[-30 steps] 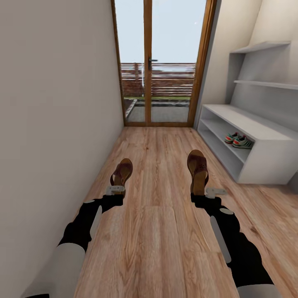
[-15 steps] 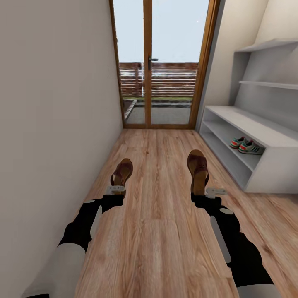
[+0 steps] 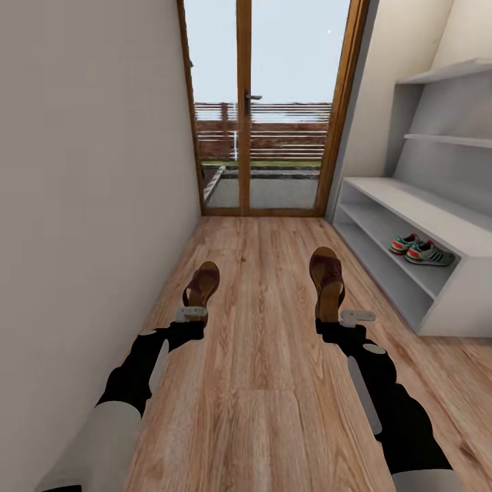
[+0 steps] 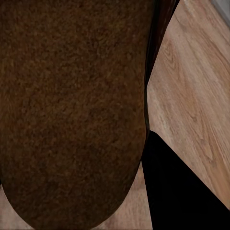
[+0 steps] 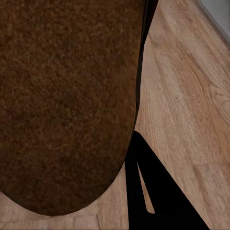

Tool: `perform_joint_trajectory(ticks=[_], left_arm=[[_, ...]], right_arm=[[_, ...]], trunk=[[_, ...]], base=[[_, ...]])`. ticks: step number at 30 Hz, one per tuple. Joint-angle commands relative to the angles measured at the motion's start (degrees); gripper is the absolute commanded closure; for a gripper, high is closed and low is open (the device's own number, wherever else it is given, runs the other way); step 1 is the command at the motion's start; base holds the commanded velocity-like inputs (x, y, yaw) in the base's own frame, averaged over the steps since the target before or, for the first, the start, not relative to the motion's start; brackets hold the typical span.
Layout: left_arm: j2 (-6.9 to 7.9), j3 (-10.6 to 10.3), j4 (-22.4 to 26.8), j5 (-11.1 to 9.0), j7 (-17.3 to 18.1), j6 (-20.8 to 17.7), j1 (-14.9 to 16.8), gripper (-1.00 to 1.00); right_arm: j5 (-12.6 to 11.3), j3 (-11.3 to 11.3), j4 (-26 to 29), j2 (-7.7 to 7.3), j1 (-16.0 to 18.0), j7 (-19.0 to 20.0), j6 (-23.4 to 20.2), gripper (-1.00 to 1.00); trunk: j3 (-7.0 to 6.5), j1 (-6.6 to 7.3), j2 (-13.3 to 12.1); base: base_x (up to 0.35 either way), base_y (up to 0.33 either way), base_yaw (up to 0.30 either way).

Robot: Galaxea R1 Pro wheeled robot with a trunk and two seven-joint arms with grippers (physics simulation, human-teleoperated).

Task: Pick up the two gym shoes and the two sandals from the corridor floor and place them onto the hallstand (shoe rack) in the corridor, making sure they are on the rack and not on the floor. Arrange them so the two gym shoes are next to each other and the two sandals are next to each other.

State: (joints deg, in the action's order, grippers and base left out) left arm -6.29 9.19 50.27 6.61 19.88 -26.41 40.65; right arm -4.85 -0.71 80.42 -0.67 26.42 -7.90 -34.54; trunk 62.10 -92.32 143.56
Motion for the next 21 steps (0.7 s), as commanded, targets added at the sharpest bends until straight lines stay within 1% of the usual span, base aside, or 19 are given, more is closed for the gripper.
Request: perform_joint_trajectory(ticks=[1,21], left_arm=[[-0.09,0.3,0.1,0.7,0.6,-0.2,0.0,1.00],[-0.13,0.3,0.1,0.7,0.6,-0.2,0.0,1.00]], right_arm=[[-0.7,-0.1,0.1,-0.04,0.0,-0.5,-0.3,1.00],[-0.7,-0.1,0.1,-0.04,0.0,-0.5,-0.3,1.00]], trunk=[[0.06,-0.02,0.0],[0.06,-0.02,0.0]], base=[[0.348,0.000,0.000],[0.347,0.000,0.000]])
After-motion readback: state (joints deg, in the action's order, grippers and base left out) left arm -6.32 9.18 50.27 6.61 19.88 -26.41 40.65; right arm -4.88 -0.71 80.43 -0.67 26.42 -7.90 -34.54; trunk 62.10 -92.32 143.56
